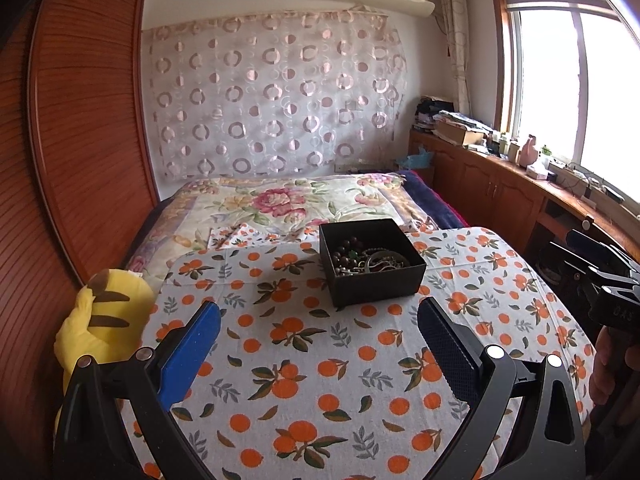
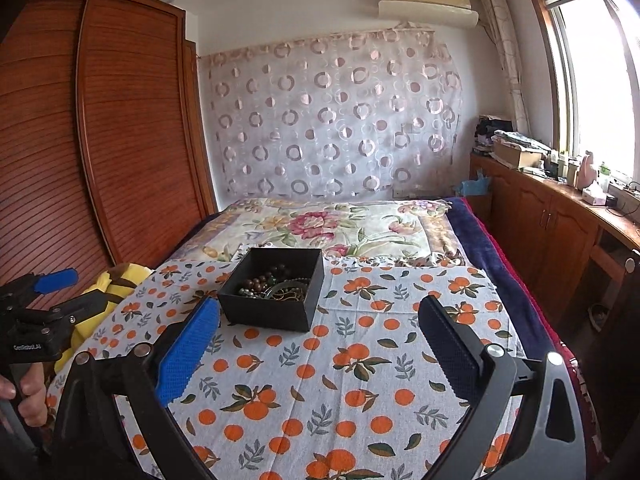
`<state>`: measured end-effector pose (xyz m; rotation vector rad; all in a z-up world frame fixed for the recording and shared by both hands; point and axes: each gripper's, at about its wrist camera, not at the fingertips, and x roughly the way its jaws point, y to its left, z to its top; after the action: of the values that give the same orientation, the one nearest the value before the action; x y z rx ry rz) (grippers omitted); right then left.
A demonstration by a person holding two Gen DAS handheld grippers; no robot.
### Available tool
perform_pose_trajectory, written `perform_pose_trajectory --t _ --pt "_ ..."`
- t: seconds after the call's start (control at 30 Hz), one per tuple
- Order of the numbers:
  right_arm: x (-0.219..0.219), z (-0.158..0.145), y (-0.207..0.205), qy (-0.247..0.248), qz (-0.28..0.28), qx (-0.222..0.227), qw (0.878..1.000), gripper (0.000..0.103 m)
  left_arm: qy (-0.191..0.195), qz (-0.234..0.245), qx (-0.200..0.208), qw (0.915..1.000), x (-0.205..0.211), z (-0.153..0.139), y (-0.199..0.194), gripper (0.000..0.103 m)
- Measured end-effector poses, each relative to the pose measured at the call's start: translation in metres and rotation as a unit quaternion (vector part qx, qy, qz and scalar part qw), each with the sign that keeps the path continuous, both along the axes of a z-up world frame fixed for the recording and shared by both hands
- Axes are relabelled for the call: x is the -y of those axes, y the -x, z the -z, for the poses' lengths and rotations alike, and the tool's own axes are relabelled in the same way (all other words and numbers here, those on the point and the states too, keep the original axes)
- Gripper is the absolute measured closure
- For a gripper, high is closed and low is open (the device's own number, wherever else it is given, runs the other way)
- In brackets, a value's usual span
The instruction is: Organize jewelry
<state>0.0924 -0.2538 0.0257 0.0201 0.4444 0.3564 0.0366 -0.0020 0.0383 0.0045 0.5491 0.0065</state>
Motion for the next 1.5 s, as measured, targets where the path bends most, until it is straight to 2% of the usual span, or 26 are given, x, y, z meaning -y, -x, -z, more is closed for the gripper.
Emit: perform_pose_trajectory --t 1.5 --pt "-0.0044 0.0008 0.0049 0.002 -0.003 0.0 1.0 0.003 0.004 0.002 0.003 1.0 -0.0001 -0.0002 0.0023 0.008"
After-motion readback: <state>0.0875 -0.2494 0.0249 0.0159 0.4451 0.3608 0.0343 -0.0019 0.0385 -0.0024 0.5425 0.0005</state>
